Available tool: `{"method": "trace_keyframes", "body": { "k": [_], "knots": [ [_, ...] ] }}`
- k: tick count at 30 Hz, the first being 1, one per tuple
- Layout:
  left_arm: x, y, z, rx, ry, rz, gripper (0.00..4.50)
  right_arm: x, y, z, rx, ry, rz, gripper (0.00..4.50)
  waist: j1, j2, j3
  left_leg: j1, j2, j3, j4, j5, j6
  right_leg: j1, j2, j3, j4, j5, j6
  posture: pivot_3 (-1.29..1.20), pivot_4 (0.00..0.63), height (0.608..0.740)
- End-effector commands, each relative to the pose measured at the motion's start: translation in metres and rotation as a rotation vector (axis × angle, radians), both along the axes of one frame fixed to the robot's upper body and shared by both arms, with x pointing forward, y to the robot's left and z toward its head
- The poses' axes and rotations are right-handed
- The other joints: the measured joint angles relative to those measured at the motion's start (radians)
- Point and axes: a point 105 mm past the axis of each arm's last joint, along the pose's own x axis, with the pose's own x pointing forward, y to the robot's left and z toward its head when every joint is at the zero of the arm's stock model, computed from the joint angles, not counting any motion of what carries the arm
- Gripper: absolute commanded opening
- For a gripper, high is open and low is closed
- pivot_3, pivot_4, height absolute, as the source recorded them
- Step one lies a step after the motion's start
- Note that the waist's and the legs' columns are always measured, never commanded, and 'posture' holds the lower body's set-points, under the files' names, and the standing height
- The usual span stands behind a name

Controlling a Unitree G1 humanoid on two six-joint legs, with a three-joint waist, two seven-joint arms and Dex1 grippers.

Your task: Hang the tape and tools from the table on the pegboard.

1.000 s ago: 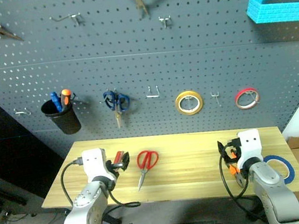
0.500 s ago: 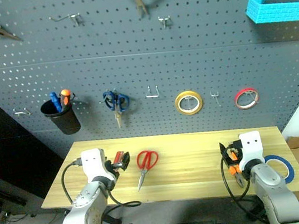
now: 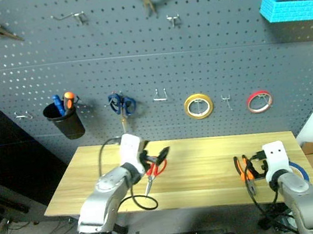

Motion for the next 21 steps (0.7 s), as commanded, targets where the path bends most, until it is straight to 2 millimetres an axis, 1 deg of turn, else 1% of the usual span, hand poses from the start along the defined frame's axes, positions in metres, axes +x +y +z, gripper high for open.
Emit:
{"method": "trace_keyframes", "body": {
  "k": [1,4,6,7,9,11,12,16,19,21],
  "knots": [
    [-0.005,-0.039,0.012,0.021,-0.066,-0.226,4.47,0.004,-0.021,0.007,0.014,0.011,-0.043,4.5,-0.012,0.0,0.011,0.0,0.0,0.0,0.0,0.0,0.0,0.0,0.0,0.0,0.0,0.0,0.001,0.05,0.114,0.74],
    [-0.011,-0.07,0.012,0.048,-0.091,-0.408,4.47,0.006,-0.037,0.007,0.014,0.035,-0.08,4.5,-0.022,0.002,0.025,-0.001,0.0,0.0,0.0,0.0,0.0,-0.001,0.0,0.0,0.0,0.003,0.005,0.02,0.14,0.74],
    [-0.012,-0.079,0.011,0.058,-0.1,-0.467,4.47,0.007,-0.039,0.008,0.023,0.044,-0.086,4.5,-0.031,0.002,0.038,-0.001,0.0,0.001,0.0,0.0,0.0,-0.001,0.0,0.002,0.0,0.003,0.006,0.01,0.147,0.74],
    [-0.013,-0.086,0.01,0.064,-0.102,-0.504,4.47,0.007,-0.04,0.008,0.033,0.053,-0.085,4.5,-0.039,0.0,0.047,-0.001,0.0,0.002,0.0,0.0,0.0,-0.001,0.0,0.003,0.0,0.004,0.007,-0.01,0.169,0.74],
    [-0.016,-0.102,0.007,0.092,-0.115,-0.592,4.47,0.009,-0.041,0.007,0.068,0.074,-0.096,4.5,-0.049,-0.001,0.064,-0.001,0.0,0.003,0.0,0.0,0.001,-0.001,0.001,0.005,0.0,0.004,0.007,-0.02,0.191,0.74],
    [-0.019,-0.113,0.005,0.105,-0.122,-0.651,4.47,0.011,-0.04,0.006,0.074,0.087,-0.084,4.5,-0.055,-0.002,0.081,-0.001,0.0,0.005,0.0,0.0,0.001,-0.002,0.001,0.008,0.0,0.004,0.008,-0.03,0.208,0.74],
    [-0.022,-0.117,0.005,0.1,-0.119,-0.675,4.47,0.011,-0.039,0.006,0.088,0.096,-0.084,4.5,-0.06,-0.003,0.091,-0.002,0.0,0.008,0.0,-0.001,0.002,-0.003,0.001,0.011,0.0,0.005,0.009,-0.05,0.232,0.74],
    [-0.034,-0.129,-0.002,0.114,-0.097,-0.784,4.47,0.013,-0.037,0.005,0.112,0.115,-0.072,4.5,-0.074,-0.005,0.129,-0.003,-0.001,0.014,0.0,-0.002,0.005,-0.006,0.001,0.018,-0.001,0.005,0.012,-0.06,0.265,0.74],
    [-0.035,-0.13,-0.004,0.13,-0.096,-0.811,4.47,0.017,-0.033,0.006,0.117,0.122,-0.054,4.5,-0.08,-0.005,0.153,-0.007,-0.001,0.015,0.001,-0.003,0.006,-0.007,0.001,0.02,-0.002,0.005,0.013,-0.06,0.29,0.74],
    [-0.034,-0.129,-0.006,0.143,-0.096,-0.819,4.47,0.019,-0.031,0.002,0.127,0.136,-0.04,4.5,-0.08,-0.005,0.161,-0.009,-0.001,0.015,0.001,-0.003,0.007,-0.009,0.001,0.019,-0.001,0.005,0.013,-0.06,0.295,0.74]
  ]
}}
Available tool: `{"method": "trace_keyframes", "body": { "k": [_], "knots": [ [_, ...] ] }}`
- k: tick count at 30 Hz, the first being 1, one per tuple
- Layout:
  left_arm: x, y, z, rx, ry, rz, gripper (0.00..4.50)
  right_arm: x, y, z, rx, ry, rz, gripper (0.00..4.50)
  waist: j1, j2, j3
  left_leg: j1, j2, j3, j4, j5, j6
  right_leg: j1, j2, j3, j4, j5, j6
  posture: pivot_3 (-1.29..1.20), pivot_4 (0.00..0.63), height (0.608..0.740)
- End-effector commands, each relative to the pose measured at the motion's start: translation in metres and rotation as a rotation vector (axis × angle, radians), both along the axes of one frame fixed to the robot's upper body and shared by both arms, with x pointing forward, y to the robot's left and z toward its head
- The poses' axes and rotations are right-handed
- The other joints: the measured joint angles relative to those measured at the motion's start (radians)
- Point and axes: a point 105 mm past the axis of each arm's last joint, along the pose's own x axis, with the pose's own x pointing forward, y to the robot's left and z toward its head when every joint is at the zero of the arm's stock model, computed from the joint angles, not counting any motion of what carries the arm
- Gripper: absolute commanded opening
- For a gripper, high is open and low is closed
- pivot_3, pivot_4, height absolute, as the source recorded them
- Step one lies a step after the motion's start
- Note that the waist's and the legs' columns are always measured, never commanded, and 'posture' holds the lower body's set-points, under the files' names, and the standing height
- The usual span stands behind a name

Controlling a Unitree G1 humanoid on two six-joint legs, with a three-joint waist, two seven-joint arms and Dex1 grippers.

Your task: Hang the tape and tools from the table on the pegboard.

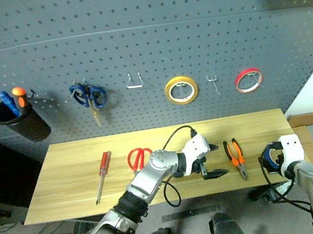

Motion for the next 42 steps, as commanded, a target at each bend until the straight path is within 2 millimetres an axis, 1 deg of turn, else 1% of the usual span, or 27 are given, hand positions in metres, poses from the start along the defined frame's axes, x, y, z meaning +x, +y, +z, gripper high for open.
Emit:
{"method": "trace_keyframes", "body": {
  "k": [1,3,5,10,14,19,21,24,27,30,34,40,41,42],
  "knots": [
    [-0.001,-0.005,0.008,-0.005,-0.045,-0.046,4.47,0.004,0.002,0.002,0.004,0.001,0.025,4.5,0.0,0.0,0.003,-0.001,0.0,0.0,0.0,0.0,0.0,-0.003,0.0,0.0,0.0,0.0,0.0,-0.05,0.296,0.74],
    [0.0,-0.002,0.007,0.002,-0.049,-0.043,4.47,0.006,0.001,-0.002,0.003,0.006,0.029,4.5,0.002,-0.001,0.007,-0.005,0.0,0.0,0.0,0.0,0.0,-0.007,0.0,0.0,0.0,0.0,0.0,-0.03,0.297,0.74],
    [0.001,0.003,0.007,0.009,-0.055,-0.039,4.47,0.01,0.0,-0.006,-0.003,0.009,0.03,4.5,0.007,-0.001,0.011,-0.008,0.0,0.0,0.001,0.0,0.0,-0.011,0.0,0.0,0.001,0.002,-0.002,-0.02,0.297,0.74],
    [-0.002,0.012,0.01,0.01,-0.05,-0.024,4.47,0.018,0.003,-0.01,0.007,0.008,0.038,4.5,0.012,0.0,0.02,-0.009,0.0,0.0,0.001,0.0,0.0,-0.012,0.0,0.0,0.002,0.002,-0.002,0.0,0.293,0.74],
    [-0.007,0.016,0.009,0.015,-0.048,-0.024,4.47,0.022,0.0,-0.015,0.027,0.012,0.019,4.5,0.014,-0.001,0.02,-0.009,0.0,0.001,0.001,0.0,0.0,-0.012,-0.001,0.001,0.002,0.002,-0.001,0.03,0.289,0.74],
    [-0.004,0.016,0.014,0.015,-0.056,-0.012,4.47,0.027,-0.003,-0.018,0.017,0.013,0.001,4.5,0.017,-0.001,0.021,-0.009,0.0,0.0,0.001,0.0,0.0,-0.012,-0.001,0.0,0.002,0.001,0.001,0.04,0.285,0.74],
    [-0.002,0.016,0.016,0.01,-0.063,-0.003,4.47,0.028,-0.005,-0.018,0.008,0.012,-0.018,4.5,0.019,-0.001,0.021,-0.009,0.0,0.001,0.001,0.0,0.0,-0.012,-0.001,0.001,0.002,0.001,0.002,0.05,0.278,0.74],
    [0.0,0.013,0.018,0.005,-0.077,0.006,4.47,0.027,-0.012,-0.009,-0.023,-0.012,-0.053,4.5,0.02,-0.001,0.021,-0.009,0.0,0.001,0.001,0.0,0.0,-0.012,-0.001,0.001,0.002,0.001,0.002,0.05,0.272,0.74],
    [0.001,0.015,0.019,0.005,-0.081,0.011,4.47,0.027,-0.011,-0.004,-0.033,-0.024,-0.068,4.5,0.021,-0.001,0.02,-0.009,0.0,0.001,0.001,0.0,0.0,-0.012,-0.001,0.001,0.002,0.001,0.002,0.05,0.266,0.74],
    [0.002,0.015,0.02,0.003,-0.082,0.015,4.47,0.025,-0.01,-0.005,-0.01,-0.017,-0.107,4.5,0.024,-0.001,0.02,-0.009,0.0,0.0,0.001,0.0,0.0,-0.012,-0.001,0.001,0.002,0.001,0.002,0.05,0.262,0.74],
    [0.001,0.016,0.02,0.007,-0.087,0.005,4.47,0.024,-0.004,-0.019,0.033,0.032,-0.131,4.5,0.03,-0.001,0.02,-0.009,0.0,0.001,0.001,0.0,0.0,-0.012,-0.001,0.001,0.002,0.001,0.002,0.06,0.259,0.74],
    [-0.005,0.014,0.028,-0.023,-0.064,-0.046,4.47,0.026,0.0,-0.029,0.105,0.074,-0.179,4.5,0.036,-0.001,0.02,-0.009,0.0,0.001,0.001,0.0,0.0,-0.012,-0.001,0.001,0.002,0.003,0.0,0.08,0.251,0.74],
    [-0.006,0.014,0.028,-0.027,-0.057,-0.055,4.5,0.027,0.0,-0.029,0.107,0.074,-0.181,4.12,0.037,-0.001,0.02,-0.009,0.0,0.001,0.001,0.0,0.0,-0.012,-0.001,0.001,0.002,0.003,0.0,0.09,0.249,0.74],
    [-0.007,0.013,0.029,-0.03,-0.051,-0.059,4.5,0.028,0.0,-0.03,0.112,0.074,-0.183,3.88,0.038,-0.001,0.02,-0.009,0.0,0.0,0.001,0.0,0.0,-0.012,-0.001,0.0,0.002,0.003,0.0,0.09,0.249,0.74]
  ]
}}
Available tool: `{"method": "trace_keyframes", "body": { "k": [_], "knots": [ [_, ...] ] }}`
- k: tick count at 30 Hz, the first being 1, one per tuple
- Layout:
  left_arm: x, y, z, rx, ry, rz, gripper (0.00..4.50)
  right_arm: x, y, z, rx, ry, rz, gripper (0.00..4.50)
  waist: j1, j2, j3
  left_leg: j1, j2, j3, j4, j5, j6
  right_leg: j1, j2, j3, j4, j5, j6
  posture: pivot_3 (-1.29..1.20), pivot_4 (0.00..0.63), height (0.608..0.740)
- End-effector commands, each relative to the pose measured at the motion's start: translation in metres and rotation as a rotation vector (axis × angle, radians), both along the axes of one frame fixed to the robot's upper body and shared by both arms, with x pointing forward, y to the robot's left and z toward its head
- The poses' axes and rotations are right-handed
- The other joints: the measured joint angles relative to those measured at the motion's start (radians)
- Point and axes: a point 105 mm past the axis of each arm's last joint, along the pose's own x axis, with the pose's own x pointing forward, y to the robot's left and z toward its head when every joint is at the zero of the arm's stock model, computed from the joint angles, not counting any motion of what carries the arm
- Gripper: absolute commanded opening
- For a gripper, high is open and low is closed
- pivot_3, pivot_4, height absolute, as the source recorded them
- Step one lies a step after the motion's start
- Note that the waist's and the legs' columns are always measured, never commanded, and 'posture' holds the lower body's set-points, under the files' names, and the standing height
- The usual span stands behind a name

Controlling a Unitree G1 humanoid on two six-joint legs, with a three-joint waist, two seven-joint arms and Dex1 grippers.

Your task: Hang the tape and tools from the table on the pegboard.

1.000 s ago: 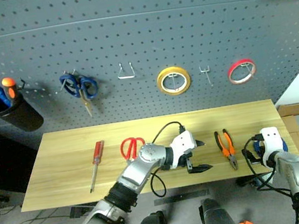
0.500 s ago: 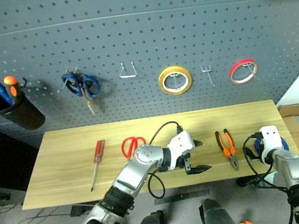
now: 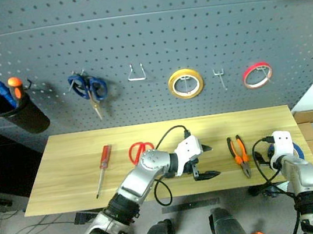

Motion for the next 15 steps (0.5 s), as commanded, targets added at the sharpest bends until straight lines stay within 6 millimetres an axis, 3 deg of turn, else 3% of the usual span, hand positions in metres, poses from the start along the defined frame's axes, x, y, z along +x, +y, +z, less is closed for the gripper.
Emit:
{"method": "trace_keyframes", "body": {
  "k": [1,10,13,15],
  "knots": [
    [-0.006,-0.007,0.019,-0.059,-0.024,-0.049,4.5,-0.002,0.002,-0.008,0.045,0.022,-0.025,3.56,0.0,0.0,0.0,0.0,0.0,0.0,0.0,0.0,0.0,0.0,0.0,0.0,0.0,0.0,0.0,0.09,0.247,0.74],
    [0.004,-0.01,0.029,-0.085,-0.038,-0.013,4.5,0.003,-0.006,-0.014,-0.003,0.021,-0.024,0.49,0.0,-0.002,-0.003,0.0,0.0,0.0,0.0,0.0,0.0,0.0,0.0,0.0,0.0,0.0,0.0,0.11,0.212,0.74],
    [0.007,-0.012,0.034,-0.108,-0.047,-0.01,4.5,0.004,-0.012,-0.011,-0.061,0.003,-0.011,0.39,0.002,-0.003,-0.008,0.0,0.0,0.0,0.0,0.0,0.0,0.0,0.0,0.0,0.0,0.001,0.0,0.1,0.188,0.74],
    [0.008,-0.014,0.04,-0.145,-0.055,-0.016,4.5,0.007,-0.014,0.001,-0.138,-0.045,0.019,0.39,0.002,-0.002,-0.012,0.0,-0.001,0.0,0.001,0.0,0.0,0.0,-0.001,0.0,0.0,0.002,0.0,0.07,0.159,0.74]
  ]
}}
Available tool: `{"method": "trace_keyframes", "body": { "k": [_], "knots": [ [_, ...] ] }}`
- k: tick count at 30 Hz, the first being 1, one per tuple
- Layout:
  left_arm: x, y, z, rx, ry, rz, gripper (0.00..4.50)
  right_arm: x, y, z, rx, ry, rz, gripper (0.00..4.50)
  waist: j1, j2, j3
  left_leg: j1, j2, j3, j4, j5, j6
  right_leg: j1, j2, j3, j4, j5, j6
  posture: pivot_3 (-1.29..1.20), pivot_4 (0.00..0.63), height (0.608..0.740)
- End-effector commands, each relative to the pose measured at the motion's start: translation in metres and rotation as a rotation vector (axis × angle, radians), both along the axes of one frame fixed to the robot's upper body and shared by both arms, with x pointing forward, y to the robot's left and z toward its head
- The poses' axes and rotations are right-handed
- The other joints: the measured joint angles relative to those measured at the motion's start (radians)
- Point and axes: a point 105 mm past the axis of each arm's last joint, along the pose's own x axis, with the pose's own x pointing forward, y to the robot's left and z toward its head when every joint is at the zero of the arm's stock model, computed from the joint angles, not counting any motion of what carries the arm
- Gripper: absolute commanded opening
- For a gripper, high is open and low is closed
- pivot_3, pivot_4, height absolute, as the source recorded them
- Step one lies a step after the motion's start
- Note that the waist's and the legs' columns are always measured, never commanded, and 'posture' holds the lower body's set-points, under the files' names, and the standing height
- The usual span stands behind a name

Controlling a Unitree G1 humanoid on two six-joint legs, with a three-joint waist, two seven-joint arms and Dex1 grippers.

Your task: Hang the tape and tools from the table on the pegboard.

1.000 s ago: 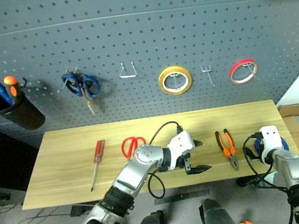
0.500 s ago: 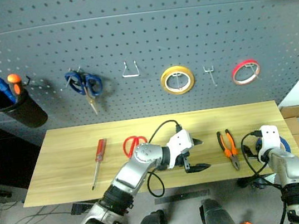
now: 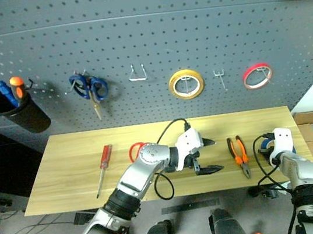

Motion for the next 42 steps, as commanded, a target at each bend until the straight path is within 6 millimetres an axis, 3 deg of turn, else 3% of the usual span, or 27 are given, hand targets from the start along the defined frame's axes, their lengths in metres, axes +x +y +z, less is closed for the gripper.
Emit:
{"method": "trace_keyframes", "body": {
  "k": [1,3,7,9,14,20,24,26,32,42],
  "knots": [
    [0.002,-0.004,0.02,-0.09,-0.039,-0.016,4.5,-0.001,-0.006,0.012,-0.118,-0.045,0.036,0.39,0.0,0.002,-0.003,0.0,0.0,0.0,0.0,0.0,0.0,0.0,0.0,0.0,0.0,0.0,0.0,0.07,0.159,0.74],
    [0.002,-0.004,0.023,-0.111,-0.041,-0.008,4.5,0.002,-0.002,0.027,-0.171,-0.105,0.064,0.39,0.0,0.005,-0.005,-0.001,0.0,0.0,0.0,0.0,0.0,-0.001,0.0,0.0,0.0,0.0,0.0,0.05,0.133,0.74],
    [0.013,0.013,0.037,-0.197,-0.049,0.107,4.5,-0.001,0.025,0.07,-0.293,-0.279,0.155,0.39,-0.005,0.019,-0.024,-0.002,-0.001,0.001,0.0,0.001,-0.002,-0.003,-0.001,0.001,0.0,0.0,-0.001,0.02,0.099,0.74],
    [0.017,0.024,0.043,-0.24,-0.059,0.176,4.5,-0.006,0.039,0.084,-0.338,-0.338,0.201,0.39,-0.008,0.019,-0.042,-0.002,0.0,0.001,-0.001,0.002,-0.003,-0.004,0.0,0.001,0.001,0.0,-0.001,0.01,0.076,0.74],
    [0.021,0.051,0.057,-0.327,-0.075,0.347,4.5,-0.024,0.073,0.103,-0.439,-0.472,0.232,0.39,-0.004,0.015,-0.093,-0.001,0.0,0.001,-0.001,0.001,-0.002,-0.003,0.0,0.0,0.0,0.0,0.0,0.01,0.038,0.74],
    [0.024,0.064,0.054,-0.362,-0.065,0.511,4.5,-0.031,0.104,0.124,-0.535,-0.699,0.307,0.39,-0.004,0.009,-0.142,0.001,-0.001,0.002,0.002,0.001,-0.001,0.0,0.0,0.002,0.0,0.001,0.006,0.01,0.0,0.74],
    [0.026,0.066,0.053,-0.379,-0.058,0.568,4.5,-0.03,0.122,0.14,-0.507,-0.841,0.389,0.39,-0.006,0.007,-0.158,0.008,-0.001,0.002,0.003,0.003,0.002,0.007,0.001,0.003,0.0,0.003,0.006,0.02,0.0,0.74],
    [0.027,0.064,0.055,-0.393,-0.052,0.574,4.5,-0.024,0.129,0.145,-0.494,-0.886,0.433,0.39,-0.009,0.005,-0.161,0.019,-0.001,0.002,0.002,0.003,0.002,0.017,0.001,0.003,-0.001,0.002,0.004,0.02,0.0,0.74],
    [0.038,0.064,0.06,-0.407,-0.07,0.612,4.5,0.006,0.131,0.154,-0.423,-0.948,0.455,0.39,-0.022,0.001,-0.17,0.02,-0.001,0.002,0.003,0.003,0.003,0.019,0.001,0.003,-0.001,0.003,0.006,0.03,0.0,0.74],
    [0.042,0.069,0.065,-0.435,-0.105,0.676,4.5,0.021,0.148,0.147,-0.337,-0.966,0.529,0.39,-0.004,0.001,-0.171,0.019,-0.001,0.001,0.0,0.003,0.003,0.018,0.001,0.003,-0.001,0.003,0.004,0.09,0.0,0.74]
  ]
}}
